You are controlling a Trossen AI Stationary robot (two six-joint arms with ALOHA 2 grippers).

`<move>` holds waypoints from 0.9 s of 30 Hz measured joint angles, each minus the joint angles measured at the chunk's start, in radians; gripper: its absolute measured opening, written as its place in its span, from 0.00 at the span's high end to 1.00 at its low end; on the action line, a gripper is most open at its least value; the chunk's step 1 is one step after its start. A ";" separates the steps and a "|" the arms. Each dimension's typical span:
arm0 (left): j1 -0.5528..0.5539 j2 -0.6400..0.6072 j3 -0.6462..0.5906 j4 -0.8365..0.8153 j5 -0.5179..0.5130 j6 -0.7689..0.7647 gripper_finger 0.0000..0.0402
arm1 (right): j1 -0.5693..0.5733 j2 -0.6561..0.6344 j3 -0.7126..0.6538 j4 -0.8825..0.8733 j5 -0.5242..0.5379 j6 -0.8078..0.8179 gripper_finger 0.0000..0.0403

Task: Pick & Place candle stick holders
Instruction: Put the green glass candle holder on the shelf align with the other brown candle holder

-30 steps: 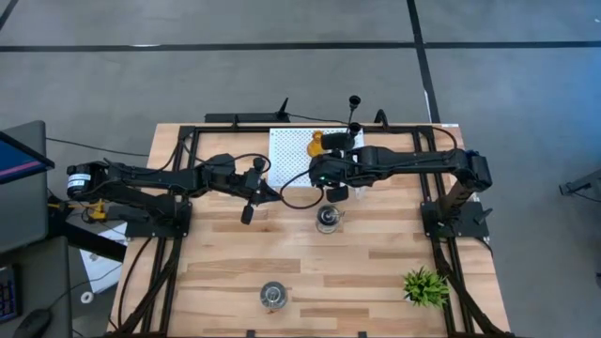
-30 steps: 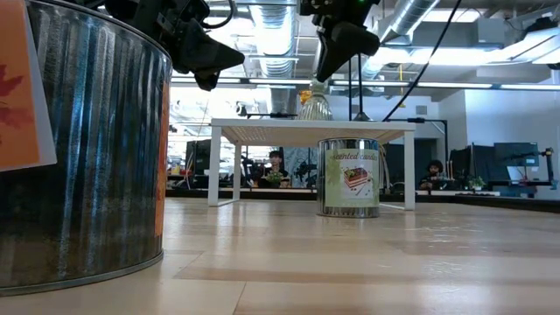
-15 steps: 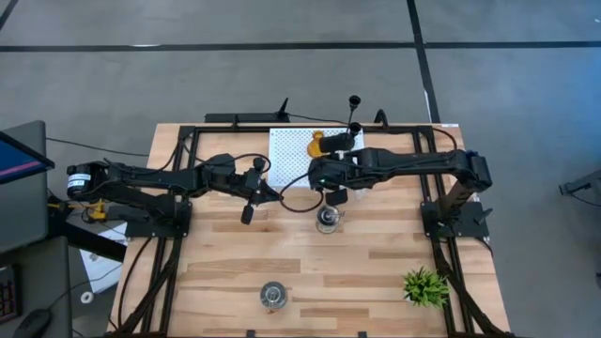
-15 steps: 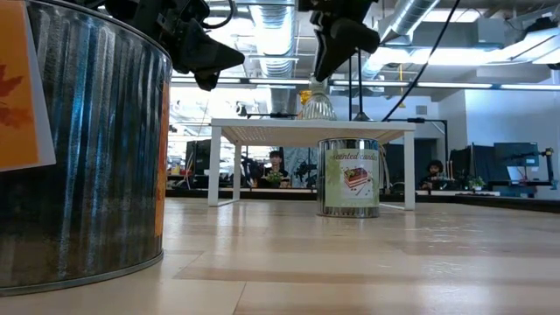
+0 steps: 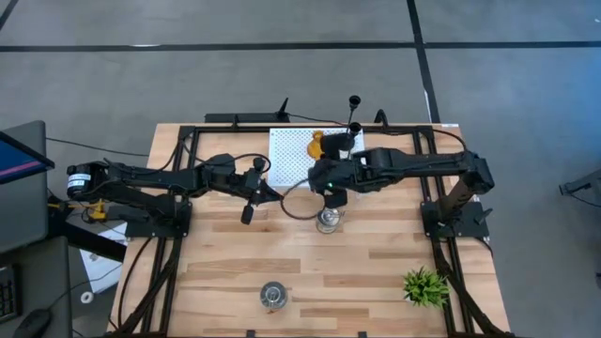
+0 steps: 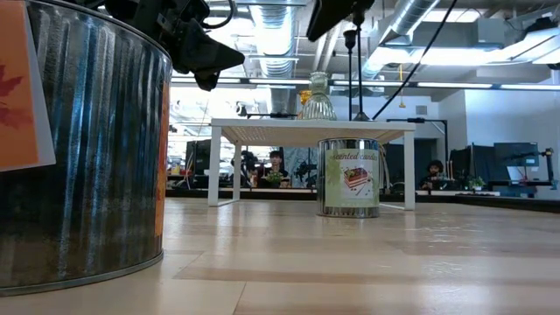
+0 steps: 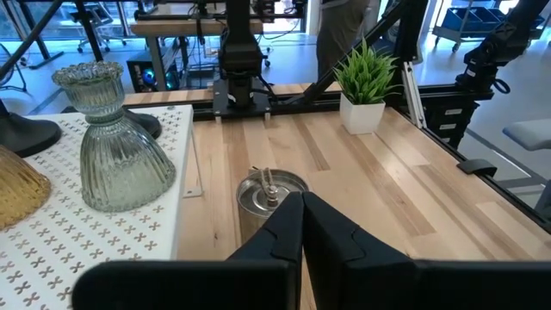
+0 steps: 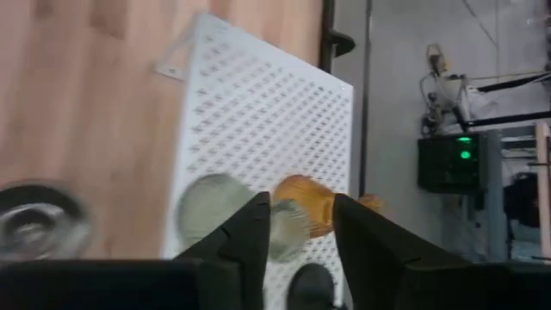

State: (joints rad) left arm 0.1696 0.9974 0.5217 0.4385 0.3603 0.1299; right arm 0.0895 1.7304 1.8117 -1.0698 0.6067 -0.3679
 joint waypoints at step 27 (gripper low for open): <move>0.000 0.000 0.000 0.000 0.000 -0.007 0.98 | 0.082 -0.392 -0.597 0.447 -0.139 0.163 1.00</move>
State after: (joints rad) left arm 0.1696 0.9977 0.5213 0.4387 0.3607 0.1230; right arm 0.1719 1.3381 1.2146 -0.6232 0.4679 -0.2048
